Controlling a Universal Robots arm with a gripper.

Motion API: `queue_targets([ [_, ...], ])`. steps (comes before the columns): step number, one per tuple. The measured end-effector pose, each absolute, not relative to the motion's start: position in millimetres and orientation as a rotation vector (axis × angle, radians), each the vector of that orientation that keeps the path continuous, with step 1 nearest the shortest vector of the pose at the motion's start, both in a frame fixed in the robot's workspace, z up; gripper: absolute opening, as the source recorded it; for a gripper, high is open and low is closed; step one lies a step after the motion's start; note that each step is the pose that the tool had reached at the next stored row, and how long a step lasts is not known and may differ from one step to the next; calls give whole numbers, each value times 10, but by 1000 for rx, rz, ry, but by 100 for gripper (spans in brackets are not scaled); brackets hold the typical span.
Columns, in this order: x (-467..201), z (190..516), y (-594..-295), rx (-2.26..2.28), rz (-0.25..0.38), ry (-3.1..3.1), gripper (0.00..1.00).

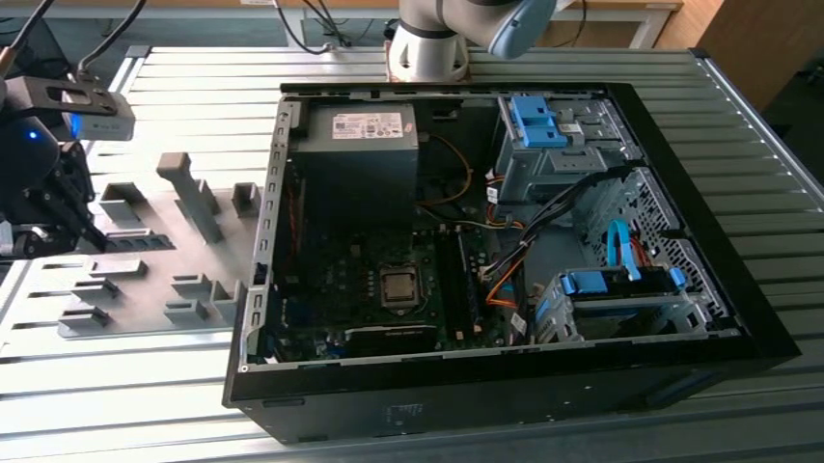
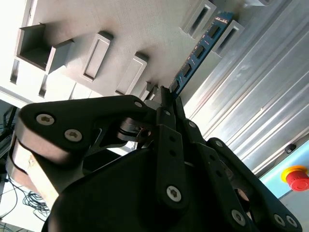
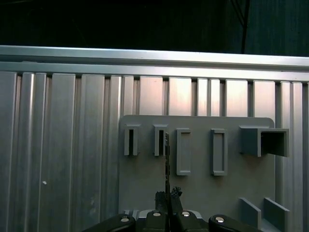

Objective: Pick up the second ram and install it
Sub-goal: 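Pick up the second ram and move it above second insertion slot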

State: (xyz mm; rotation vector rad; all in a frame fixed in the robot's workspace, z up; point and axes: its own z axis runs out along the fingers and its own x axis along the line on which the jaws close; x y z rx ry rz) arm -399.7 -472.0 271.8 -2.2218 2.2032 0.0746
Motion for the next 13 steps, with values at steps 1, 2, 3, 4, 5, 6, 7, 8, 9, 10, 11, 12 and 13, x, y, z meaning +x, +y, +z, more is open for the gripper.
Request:
queue_targets([
  [1, -3997, 2720, -4720, -2222, 75, 2203, 14],
  [2, -3997, 2722, -4720, -2222, 75, 2203, 14],
  [3, -3998, 2726, -4720, -2222, 75, 2203, 14],
  [4, -3997, 2729, -4720, -2222, 75, 2203, 14],
  [5, -3997, 2733, -4720, -2222, 75, 2203, 14],
  [6, -3997, 2737, -4720, -2222, 75, 2203, 14],
  [7, -3997, 2742, -4720, -2222, 75, 2203, 14],
  [8, -3997, 2746, -4720, -2222, 75, 2203, 14],
  [9, -3997, 2751, -4720, -2222, 75, 2203, 14],
  [10, -3997, 2755, -4720, -2222, 75, 2203, 14],
  [11, -3997, 2758, -4720, -2222, 75, 2203, 14],
  [12, -3997, 2761, -4720, -2222, 75, 2203, 14],
  [13, -3997, 2765, -4720, -2222, 75, 2203, 14],
])
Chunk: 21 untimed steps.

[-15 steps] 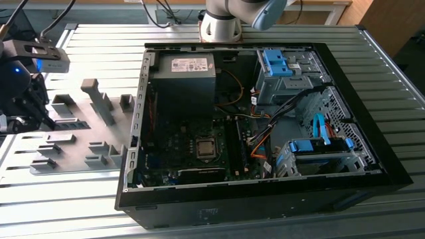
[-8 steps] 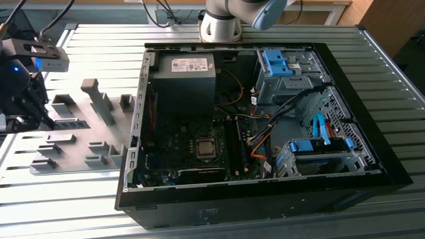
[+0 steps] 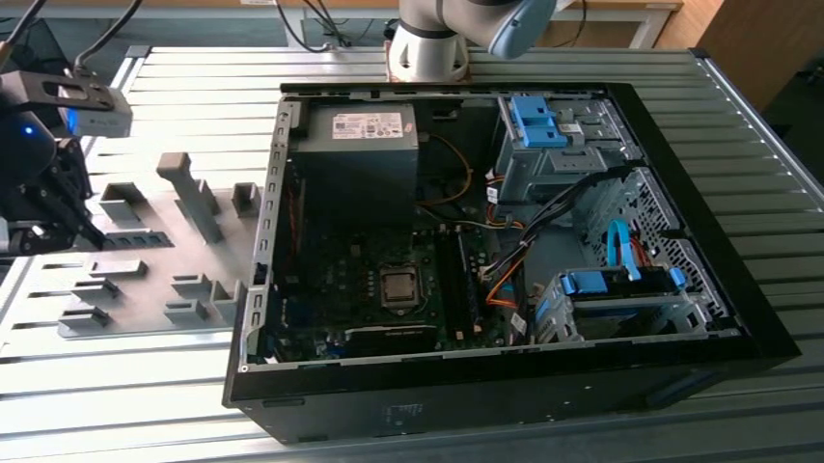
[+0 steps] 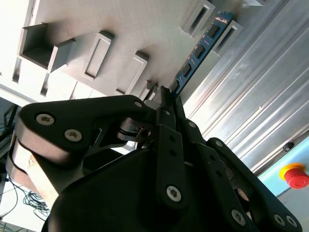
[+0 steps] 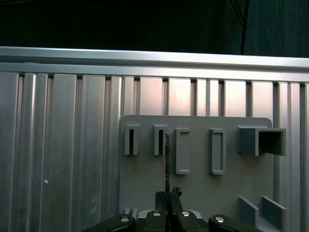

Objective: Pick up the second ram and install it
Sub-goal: 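Pick up the second ram and move it above second insertion slot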

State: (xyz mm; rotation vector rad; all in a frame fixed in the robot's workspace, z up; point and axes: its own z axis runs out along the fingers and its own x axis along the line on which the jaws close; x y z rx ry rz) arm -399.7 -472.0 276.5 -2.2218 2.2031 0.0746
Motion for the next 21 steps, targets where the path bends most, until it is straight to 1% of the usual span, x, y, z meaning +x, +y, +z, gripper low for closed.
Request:
queue_targets([
  [21, -3997, 2845, -4720, -2222, 75, 2203, 14],
])
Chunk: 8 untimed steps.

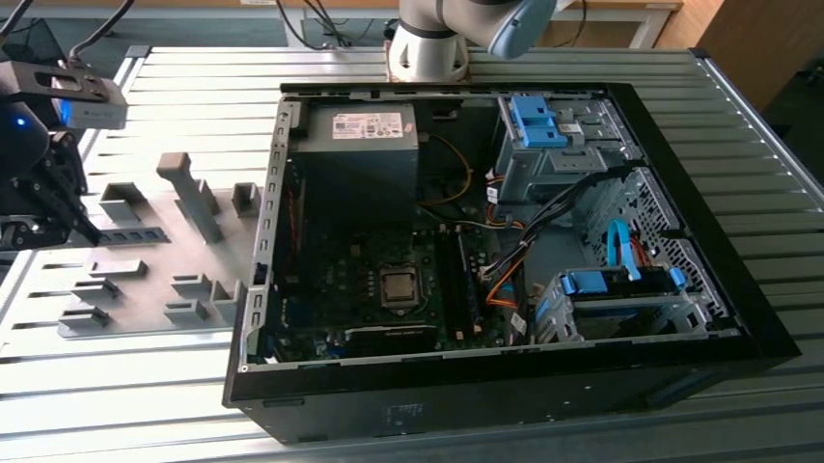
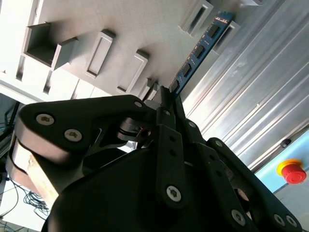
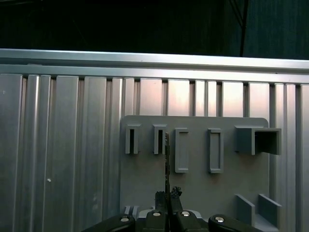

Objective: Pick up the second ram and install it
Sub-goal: 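Pick up the second ram and move it above second insertion slot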

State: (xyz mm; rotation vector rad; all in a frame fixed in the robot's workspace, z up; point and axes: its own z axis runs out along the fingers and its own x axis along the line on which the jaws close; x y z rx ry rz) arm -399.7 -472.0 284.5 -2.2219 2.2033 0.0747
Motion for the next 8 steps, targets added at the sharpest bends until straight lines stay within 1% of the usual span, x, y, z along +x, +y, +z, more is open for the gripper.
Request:
queue_targets([
  [8, -3997, 2872, -4720, -2222, 75, 2203, 14],
])
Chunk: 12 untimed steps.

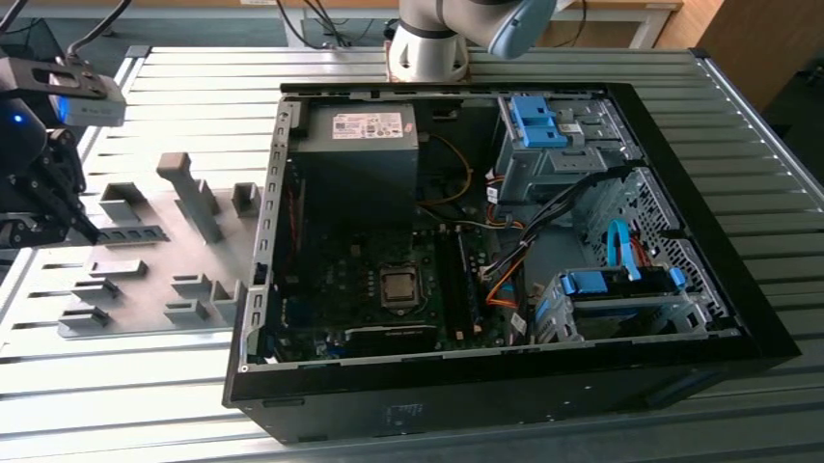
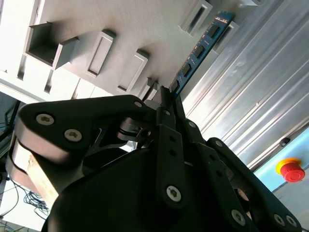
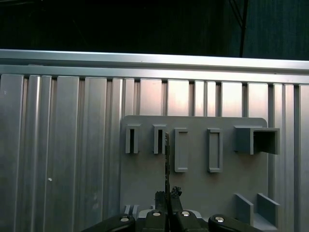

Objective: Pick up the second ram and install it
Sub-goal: 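Pick up the second ram and move it above second insertion slot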

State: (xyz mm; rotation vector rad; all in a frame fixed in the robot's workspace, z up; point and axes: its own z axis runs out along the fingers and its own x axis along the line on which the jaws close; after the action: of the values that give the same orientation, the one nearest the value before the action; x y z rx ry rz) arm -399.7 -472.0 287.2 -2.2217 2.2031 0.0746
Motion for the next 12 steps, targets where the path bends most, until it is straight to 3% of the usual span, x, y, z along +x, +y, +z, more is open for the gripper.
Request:
queue_targets([
  [12, -3997, 2901, -4720, -2222, 75, 2203, 14],
])
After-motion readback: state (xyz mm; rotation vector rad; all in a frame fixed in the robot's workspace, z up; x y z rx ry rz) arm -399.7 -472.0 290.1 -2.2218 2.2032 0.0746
